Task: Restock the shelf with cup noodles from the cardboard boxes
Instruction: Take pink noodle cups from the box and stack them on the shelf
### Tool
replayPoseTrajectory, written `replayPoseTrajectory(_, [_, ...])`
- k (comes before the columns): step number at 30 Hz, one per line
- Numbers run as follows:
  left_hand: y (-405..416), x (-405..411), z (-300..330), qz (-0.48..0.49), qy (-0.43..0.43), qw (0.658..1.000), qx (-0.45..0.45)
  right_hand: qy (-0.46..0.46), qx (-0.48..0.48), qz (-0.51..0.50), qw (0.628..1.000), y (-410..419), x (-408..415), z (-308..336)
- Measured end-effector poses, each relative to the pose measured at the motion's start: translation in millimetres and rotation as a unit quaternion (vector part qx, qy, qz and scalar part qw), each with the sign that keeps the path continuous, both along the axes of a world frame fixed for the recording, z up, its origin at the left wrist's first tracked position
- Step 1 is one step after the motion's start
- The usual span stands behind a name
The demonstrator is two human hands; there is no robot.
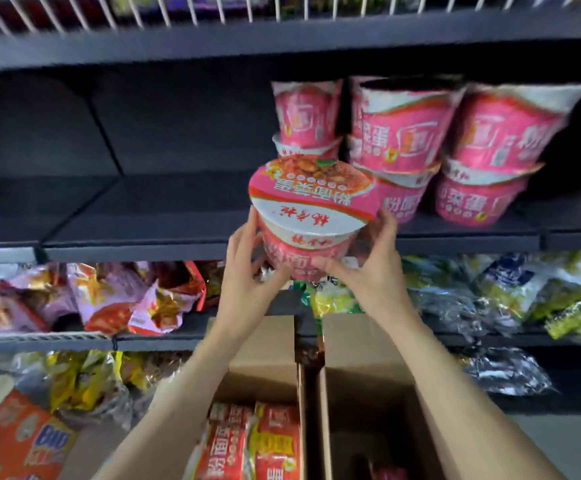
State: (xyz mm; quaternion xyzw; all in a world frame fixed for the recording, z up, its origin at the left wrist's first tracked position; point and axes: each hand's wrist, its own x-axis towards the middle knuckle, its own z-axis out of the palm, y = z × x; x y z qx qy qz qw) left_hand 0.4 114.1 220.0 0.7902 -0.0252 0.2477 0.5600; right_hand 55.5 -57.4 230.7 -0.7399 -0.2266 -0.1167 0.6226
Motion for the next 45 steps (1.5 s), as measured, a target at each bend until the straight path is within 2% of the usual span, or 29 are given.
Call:
replayPoseTrajectory(4, [14,58,15,0.01,0.023,1.0,-0.01,-0.042,-0.112,-0.073,0.99,26,52,22])
replayPoseTrajectory(8, [14,95,8,0.031,0.092,0.995,-0.012,0.001,-0.224,-0.141,0.964,41,82,3])
replayPoseTrajectory(12, [3,116,11,0.07,0.119,0.989,0.046,0.021,-0.2,-0.069,0.977,31,75,-26])
replayPoseTrajectory(14, [2,122,10,0.081,0.114,0.988,0.067,-0.015,-0.229,-0.032,0.973,23,65,-39])
replayPoseTrajectory(16, [4,126,7,0.099,0.108,0.986,0.082,-0.043,-0.23,-0.039,0.972,15,54,-53])
replayPoseTrajectory(18, [3,121,3,0.158,0.081,0.981,0.078,-0.054,-0.196,-0.076,0.976,5,40,-66])
replayPoseTrajectory(20, [-5,103,-8,0.208,0.013,0.977,0.044,-0.073,-0.174,-0.104,0.977,-10,24,-81])
replayPoseTrajectory(23, [-25,54,-41,0.19,-0.068,0.979,0.011,-0.051,-0.191,-0.091,0.976,-41,2,-116])
replayPoseTrajectory(25, [-36,19,-75,0.149,-0.053,0.987,0.024,-0.013,-0.216,-0.071,0.974,-61,-12,-146])
replayPoseTrajectory(27, [-44,-10,-118,0.107,0.013,0.991,0.075,0.036,-0.267,-0.059,0.961,-79,-23,-184])
replayPoseTrajectory(29, [-49,-30,-164,0.066,0.1,0.98,0.16,0.09,-0.326,-0.052,0.94,-94,-33,-225])
replayPoseTrajectory(32, [-59,-45,-224,0.009,0.22,0.92,0.326,0.163,-0.426,-0.031,0.889,-110,-44,-288])
replayPoseTrajectory(34, [-64,-49,-251,-0.021,0.271,0.887,0.374,0.213,-0.498,0.001,0.841,-112,-48,-326])
replayPoseTrajectory(38, [-70,-50,-286,-0.022,0.266,0.888,0.375,0.314,-0.573,0.005,0.757,-111,-48,-393])
replayPoseTrajectory(42, [-68,-51,-303,-0.011,0.227,0.9,0.371,0.329,-0.636,0.05,0.696,-111,-43,-459])
replayPoseTrajectory(45, [-65,-50,-307,-0.01,0.212,0.903,0.374,0.374,-0.665,0.075,0.642,-113,-47,-504])
